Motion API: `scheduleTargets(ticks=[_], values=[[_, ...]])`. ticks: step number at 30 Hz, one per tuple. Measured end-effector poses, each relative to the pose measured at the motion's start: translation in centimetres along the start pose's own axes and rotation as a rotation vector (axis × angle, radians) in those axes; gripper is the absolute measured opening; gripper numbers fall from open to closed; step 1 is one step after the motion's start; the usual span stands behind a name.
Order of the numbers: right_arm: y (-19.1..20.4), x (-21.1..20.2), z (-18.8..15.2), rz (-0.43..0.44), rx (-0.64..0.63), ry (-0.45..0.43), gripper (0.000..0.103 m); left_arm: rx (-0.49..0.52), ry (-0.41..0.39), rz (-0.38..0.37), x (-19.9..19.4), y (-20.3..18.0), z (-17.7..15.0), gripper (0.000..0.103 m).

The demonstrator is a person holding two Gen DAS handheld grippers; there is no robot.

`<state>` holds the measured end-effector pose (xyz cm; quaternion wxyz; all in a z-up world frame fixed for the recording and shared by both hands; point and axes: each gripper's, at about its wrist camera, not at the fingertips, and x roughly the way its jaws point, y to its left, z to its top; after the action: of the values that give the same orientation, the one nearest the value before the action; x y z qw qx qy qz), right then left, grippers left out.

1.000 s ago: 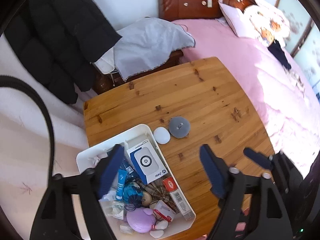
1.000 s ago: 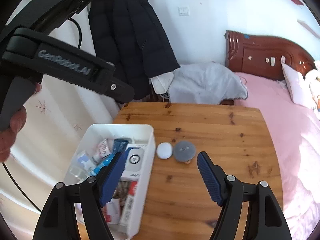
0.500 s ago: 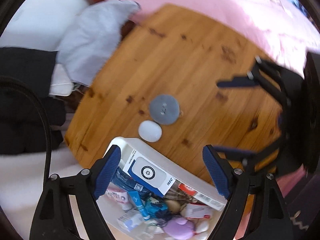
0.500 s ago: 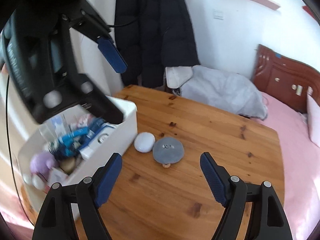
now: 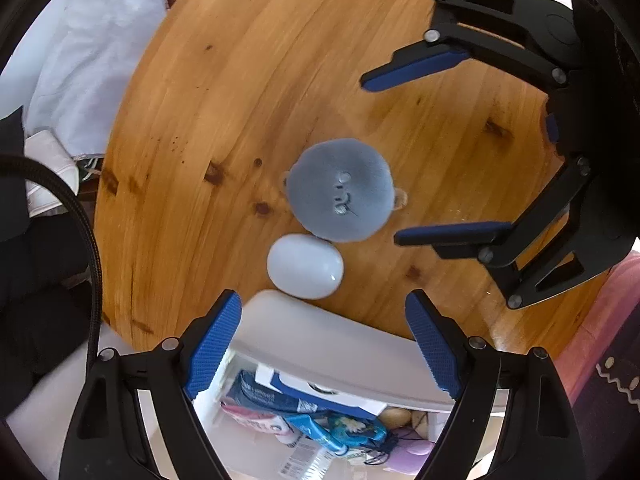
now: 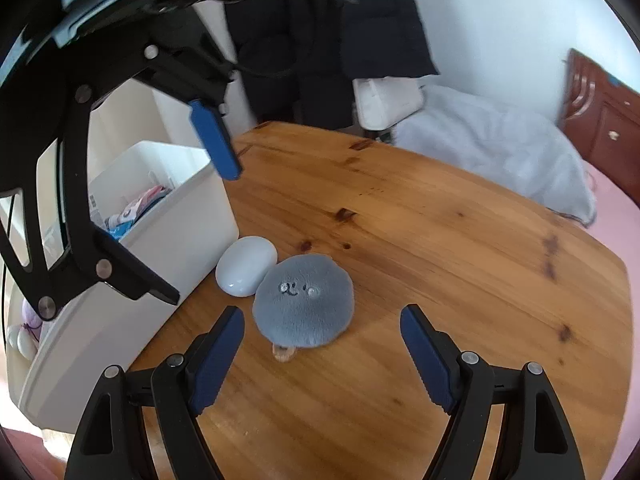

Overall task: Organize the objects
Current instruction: 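Move both tools from the tray toward the white egg and grey plush ball, then grasp the white egg with the left tool while the right tool grasps the grey plush ball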

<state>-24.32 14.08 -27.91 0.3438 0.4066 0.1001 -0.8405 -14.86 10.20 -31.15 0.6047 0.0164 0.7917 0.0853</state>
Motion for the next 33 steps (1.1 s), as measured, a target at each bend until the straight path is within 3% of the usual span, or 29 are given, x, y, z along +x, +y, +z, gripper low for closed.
scheduleTargets(ticks=[9, 10, 11, 13, 23, 33], values=[[1.2, 2.5, -0.3, -0.032, -0.137, 0.000, 0.081, -0.025, -0.001, -0.047, 1.5, 1.6, 0.3, 0.087], [1.5, 2.7, -0.4, -0.039, -0.157, 0.003, 0.074, -0.022, 0.006, -0.046, 1.8, 1.5, 0.3, 0.087], [1.5, 2.9, -0.5, -0.031, -0.167, 0.007, 0.058, -0.021, 0.008, -0.048, 1.9, 1.5, 0.3, 0.087], [1.6, 3.0, -0.9, -0.025, -0.173, 0.016, 0.055, -0.017, 0.013, -0.056, 2.3, 1.4, 0.4, 0.087], [0.4, 0.6, -3.1, -0.060, -0.063, 0.001, 0.050, -0.005, 0.074, -0.079, 5.2, 0.4, 0.8, 0.087], [-0.7, -1.4, -5.2, -0.085, 0.062, 0.002, 0.050, 0.047, 0.119, -0.042, 6.8, -1.6, 0.7, 0.085]])
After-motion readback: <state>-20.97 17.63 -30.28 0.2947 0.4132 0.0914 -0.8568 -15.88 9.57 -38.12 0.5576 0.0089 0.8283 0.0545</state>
